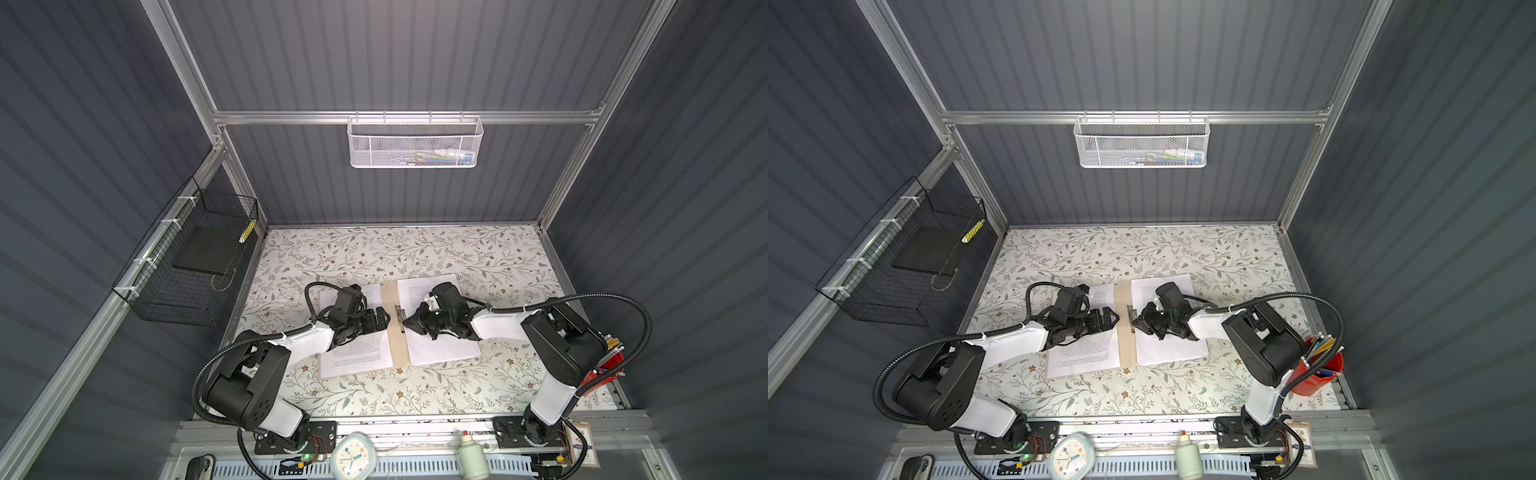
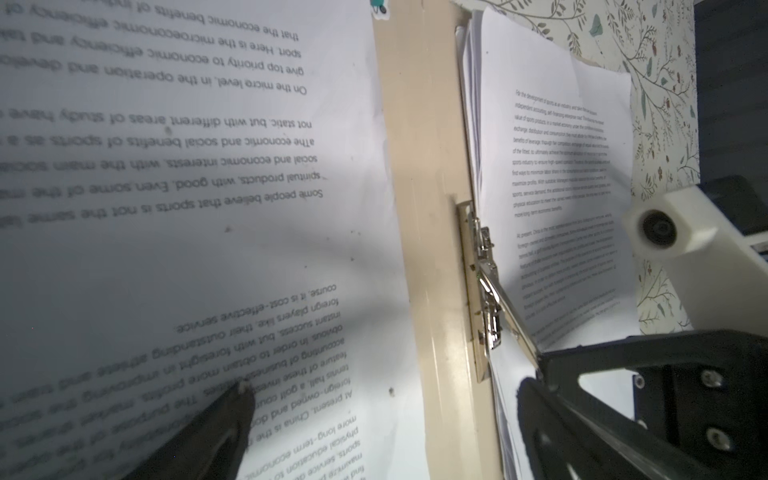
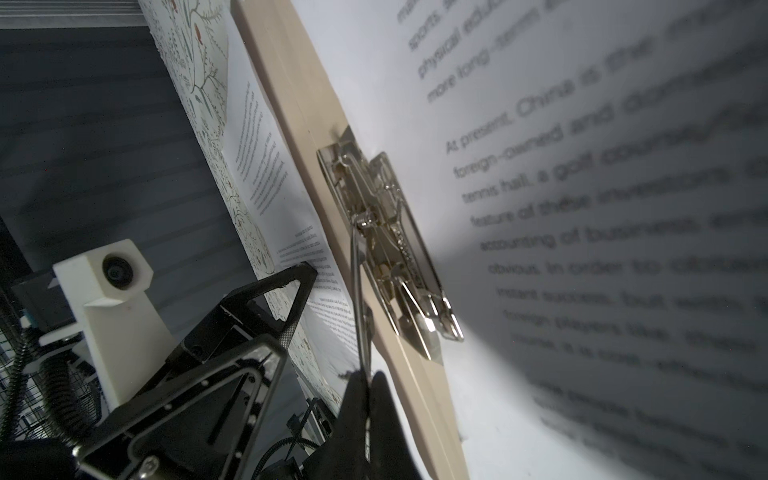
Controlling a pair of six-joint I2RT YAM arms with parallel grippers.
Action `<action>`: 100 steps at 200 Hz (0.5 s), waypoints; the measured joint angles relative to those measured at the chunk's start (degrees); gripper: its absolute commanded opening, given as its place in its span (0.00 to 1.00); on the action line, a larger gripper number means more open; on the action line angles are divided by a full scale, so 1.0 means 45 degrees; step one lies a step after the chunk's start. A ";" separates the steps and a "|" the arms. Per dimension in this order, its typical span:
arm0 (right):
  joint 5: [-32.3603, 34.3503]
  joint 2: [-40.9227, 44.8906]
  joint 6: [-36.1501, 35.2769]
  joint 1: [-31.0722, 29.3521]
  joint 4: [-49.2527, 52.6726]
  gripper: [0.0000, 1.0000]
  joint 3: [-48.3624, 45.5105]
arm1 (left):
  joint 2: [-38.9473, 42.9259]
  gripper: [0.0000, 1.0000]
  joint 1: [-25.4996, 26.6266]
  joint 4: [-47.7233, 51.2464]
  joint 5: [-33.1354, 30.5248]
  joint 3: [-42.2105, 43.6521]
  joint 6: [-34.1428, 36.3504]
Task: Put the files into the folder
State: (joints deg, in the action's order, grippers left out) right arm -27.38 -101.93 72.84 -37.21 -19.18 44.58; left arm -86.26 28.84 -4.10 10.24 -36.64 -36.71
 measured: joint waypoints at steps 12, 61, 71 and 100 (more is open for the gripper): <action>0.0000 -0.0097 0.0005 -0.0015 -0.0529 0.00 -0.0253 | 0.0000 1.00 0.0000 0.0000 0.0000 0.0000 -0.0010; -0.0073 -0.0583 0.0015 -0.0092 -0.2652 0.00 -0.1088 | 0.0034 1.00 0.0005 -0.0053 -0.0053 0.0053 -0.0039; -0.0029 -0.0695 0.0015 -0.0121 -0.2953 0.00 -0.1185 | 0.0063 1.00 0.0000 -0.0078 -0.0131 0.0092 -0.0044; 0.0102 -0.1078 0.0019 -0.0175 -0.3847 0.00 -0.1399 | 0.0155 1.00 0.0000 -0.0301 -0.0296 0.0267 -0.0121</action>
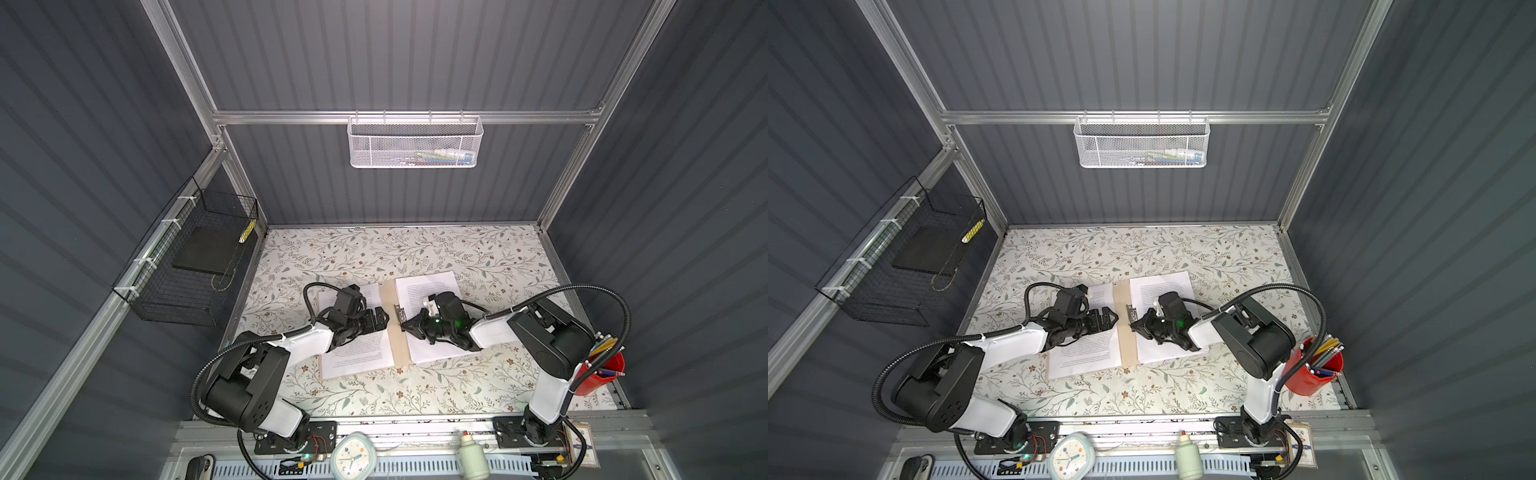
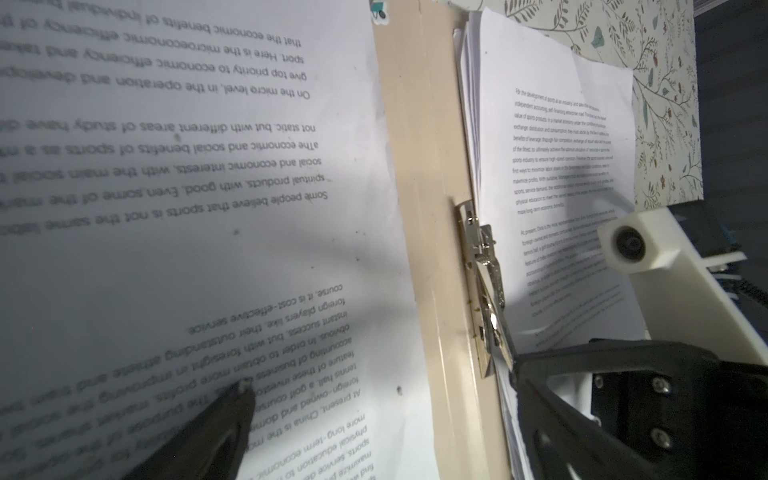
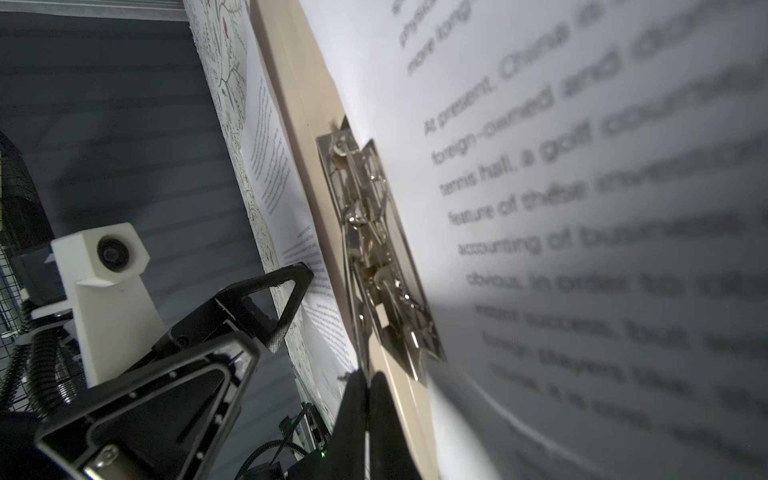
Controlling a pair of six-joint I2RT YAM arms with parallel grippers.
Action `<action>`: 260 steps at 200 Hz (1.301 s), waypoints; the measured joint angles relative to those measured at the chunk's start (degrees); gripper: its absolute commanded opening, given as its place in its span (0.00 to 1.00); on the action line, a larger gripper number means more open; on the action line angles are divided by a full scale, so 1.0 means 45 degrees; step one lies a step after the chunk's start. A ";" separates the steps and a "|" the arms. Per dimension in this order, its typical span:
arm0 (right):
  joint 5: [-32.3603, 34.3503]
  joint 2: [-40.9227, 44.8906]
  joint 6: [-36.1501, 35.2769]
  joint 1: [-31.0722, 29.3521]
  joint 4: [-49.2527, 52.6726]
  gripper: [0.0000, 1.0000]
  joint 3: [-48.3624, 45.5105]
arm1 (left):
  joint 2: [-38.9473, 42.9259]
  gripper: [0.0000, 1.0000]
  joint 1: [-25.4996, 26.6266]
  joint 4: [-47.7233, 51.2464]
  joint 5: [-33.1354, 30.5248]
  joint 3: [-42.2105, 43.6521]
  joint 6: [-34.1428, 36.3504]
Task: Put the files into the folder
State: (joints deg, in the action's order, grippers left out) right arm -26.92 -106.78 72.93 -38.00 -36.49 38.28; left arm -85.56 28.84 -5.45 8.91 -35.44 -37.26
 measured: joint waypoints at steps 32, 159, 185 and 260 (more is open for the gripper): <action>0.0117 -0.0418 0.0034 -0.0078 -0.0933 0.00 -0.0151 | 0.0170 1.00 0.0000 -0.0155 -0.0194 0.0219 -0.0015; 0.1277 -0.0447 0.0481 -0.0384 -0.2263 0.00 -0.0816 | 0.0457 1.00 0.0000 -0.0418 -0.0525 0.0607 -0.0010; 0.1511 -0.0248 0.0447 -0.0427 -0.1724 0.00 -0.0714 | 0.0452 1.00 0.0000 -0.0486 -0.0525 0.0631 -0.0019; 0.1690 -0.0971 0.0253 -0.0432 -0.1209 0.00 0.0296 | 0.0214 1.00 -0.0015 -0.0763 -0.1059 0.0617 -0.0102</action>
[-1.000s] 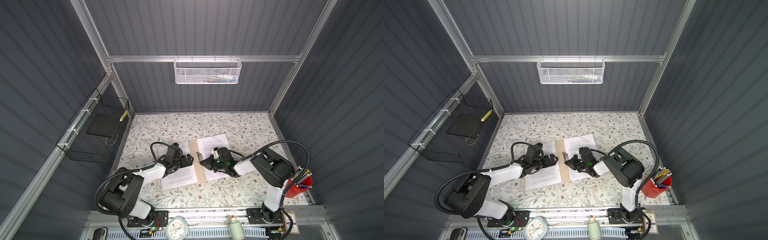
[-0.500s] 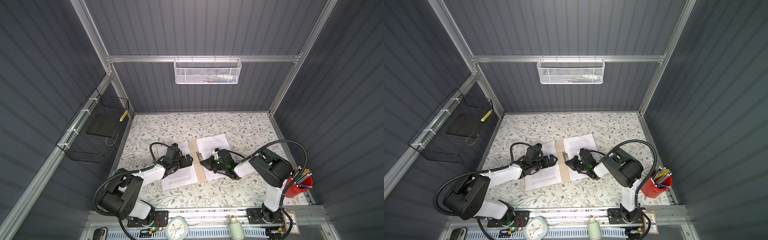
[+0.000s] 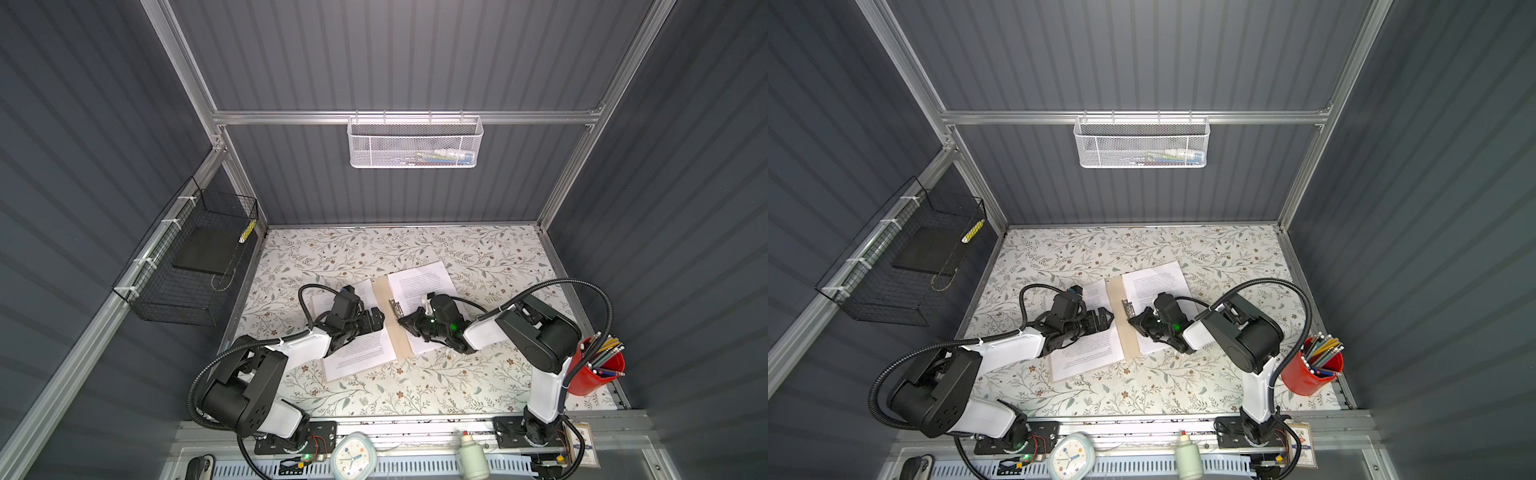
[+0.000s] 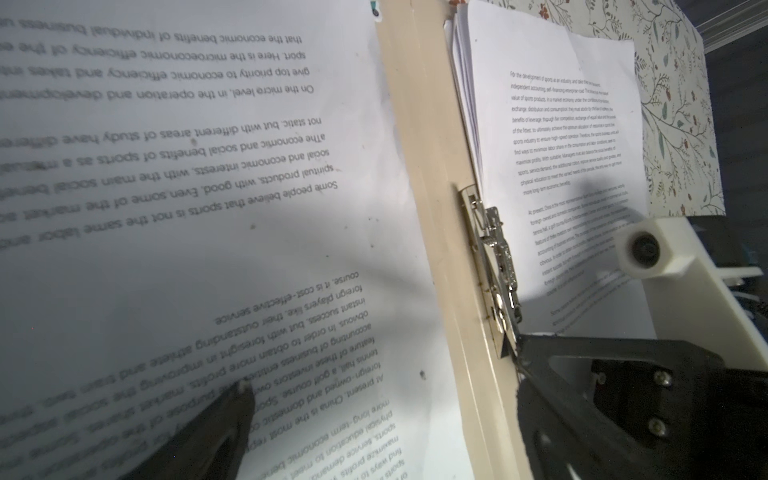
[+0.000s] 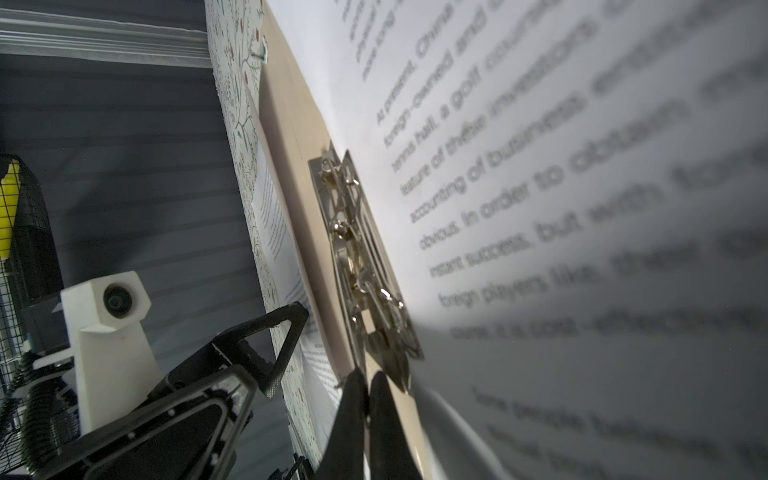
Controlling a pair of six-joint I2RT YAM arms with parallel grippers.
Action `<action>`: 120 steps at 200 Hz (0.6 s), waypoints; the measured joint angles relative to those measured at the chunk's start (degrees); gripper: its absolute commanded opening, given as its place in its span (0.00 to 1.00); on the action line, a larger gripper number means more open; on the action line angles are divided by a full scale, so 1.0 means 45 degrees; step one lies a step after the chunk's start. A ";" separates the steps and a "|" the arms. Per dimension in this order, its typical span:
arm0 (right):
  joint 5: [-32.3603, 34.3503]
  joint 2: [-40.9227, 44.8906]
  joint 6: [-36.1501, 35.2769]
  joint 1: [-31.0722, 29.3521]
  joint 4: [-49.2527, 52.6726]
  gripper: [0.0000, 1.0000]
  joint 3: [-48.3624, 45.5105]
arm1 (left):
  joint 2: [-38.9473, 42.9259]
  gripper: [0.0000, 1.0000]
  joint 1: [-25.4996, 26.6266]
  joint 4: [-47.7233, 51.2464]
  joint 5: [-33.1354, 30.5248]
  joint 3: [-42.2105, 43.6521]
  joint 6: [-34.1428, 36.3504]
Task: Put the files into the folder
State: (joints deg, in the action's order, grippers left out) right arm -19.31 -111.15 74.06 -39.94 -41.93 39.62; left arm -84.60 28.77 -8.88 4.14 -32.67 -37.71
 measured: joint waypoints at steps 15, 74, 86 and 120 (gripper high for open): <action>0.0053 0.0005 0.0010 -0.0005 0.0068 0.00 0.0034 | -0.0073 1.00 0.0000 -0.0024 -0.0034 0.0000 0.0000; 0.0311 0.0015 0.0306 0.0039 -0.0607 0.00 -0.0427 | -0.0092 1.00 0.0010 -0.0053 -0.0131 0.0000 -0.0204; 0.0267 0.0005 0.0364 0.0087 -0.0903 0.00 -0.0593 | -0.0097 1.00 0.0015 -0.0049 -0.0175 -0.0029 -0.0287; 0.0136 -0.0092 0.0495 0.0209 -0.1443 0.00 -0.0826 | -0.0180 1.00 0.0029 0.0015 -0.0379 -0.0087 -0.0534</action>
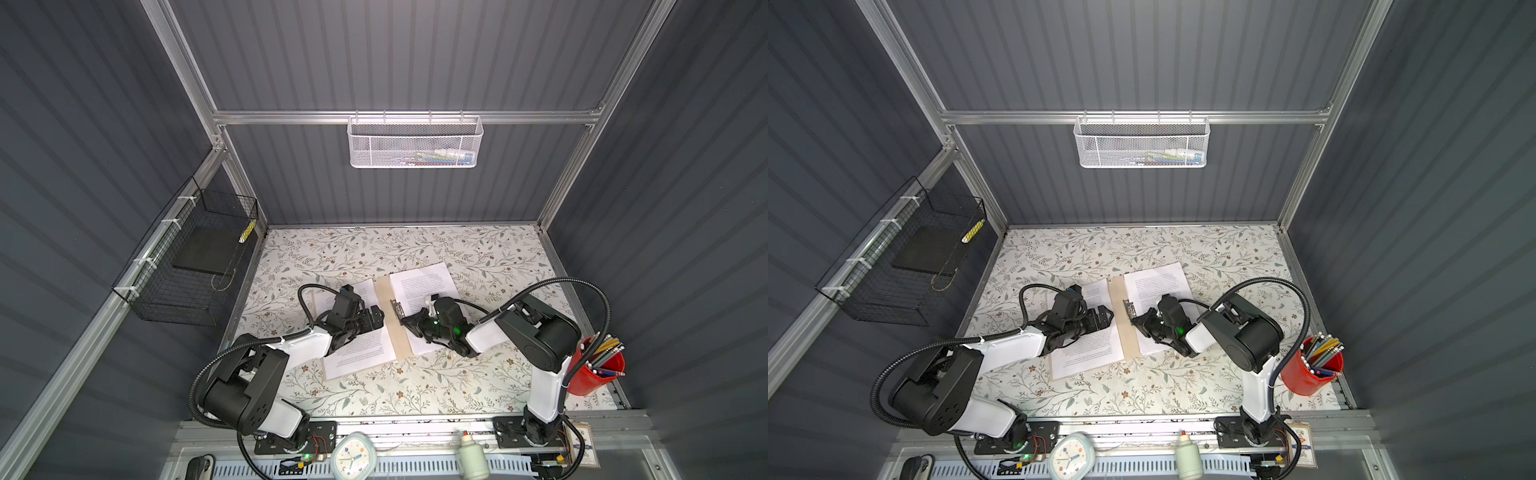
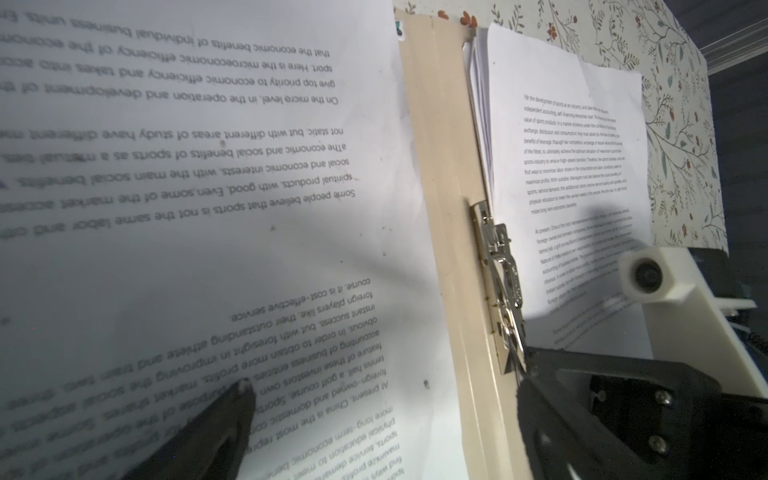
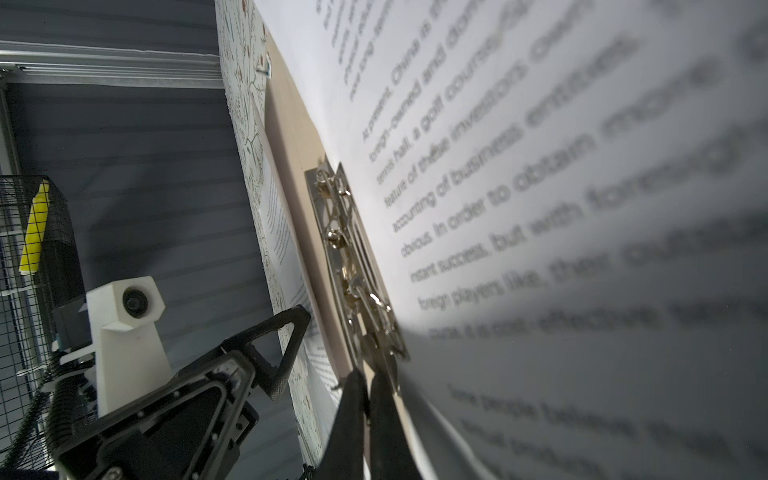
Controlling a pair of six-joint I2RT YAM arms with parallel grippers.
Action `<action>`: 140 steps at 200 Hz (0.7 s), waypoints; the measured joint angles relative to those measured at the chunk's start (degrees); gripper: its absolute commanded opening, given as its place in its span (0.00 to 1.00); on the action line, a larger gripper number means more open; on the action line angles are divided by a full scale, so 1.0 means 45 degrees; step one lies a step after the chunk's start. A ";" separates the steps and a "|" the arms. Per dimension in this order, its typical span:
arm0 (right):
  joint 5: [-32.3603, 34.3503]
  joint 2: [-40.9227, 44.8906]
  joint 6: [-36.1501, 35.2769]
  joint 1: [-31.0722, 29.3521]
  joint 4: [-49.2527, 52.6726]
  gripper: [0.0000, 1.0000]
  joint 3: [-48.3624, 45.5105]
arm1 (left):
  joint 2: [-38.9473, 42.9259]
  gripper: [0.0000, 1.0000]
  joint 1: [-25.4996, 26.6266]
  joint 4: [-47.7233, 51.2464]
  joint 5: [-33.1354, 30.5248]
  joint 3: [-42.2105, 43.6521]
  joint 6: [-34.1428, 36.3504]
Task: Put the files into the folder
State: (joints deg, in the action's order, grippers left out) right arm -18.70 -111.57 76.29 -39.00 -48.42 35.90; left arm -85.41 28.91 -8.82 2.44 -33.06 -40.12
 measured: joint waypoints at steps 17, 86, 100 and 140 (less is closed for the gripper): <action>-0.0146 -0.0058 0.0000 0.0087 -0.0058 0.00 -0.0010 | 0.0000 1.00 0.0010 0.0019 -0.0092 -0.0010 -0.0107; 0.0092 -0.0316 0.0083 0.0136 0.0937 0.00 0.0840 | -0.0083 1.00 0.0005 0.0092 -0.0656 -0.0083 -0.0194; 0.0204 -0.0359 0.0160 0.0136 0.1098 0.00 0.0991 | -0.0087 1.00 0.0005 0.0092 -0.0714 -0.0083 -0.0194; 0.0432 -0.0670 0.0253 0.0131 0.1588 0.00 0.1681 | -0.0087 1.00 -0.0005 0.0092 -0.0976 -0.0083 -0.0185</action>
State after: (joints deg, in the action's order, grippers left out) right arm -16.75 -114.59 77.43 -38.41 -41.28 43.46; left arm -85.80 28.88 -8.40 -1.96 -33.43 -40.95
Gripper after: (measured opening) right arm 0.047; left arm 0.996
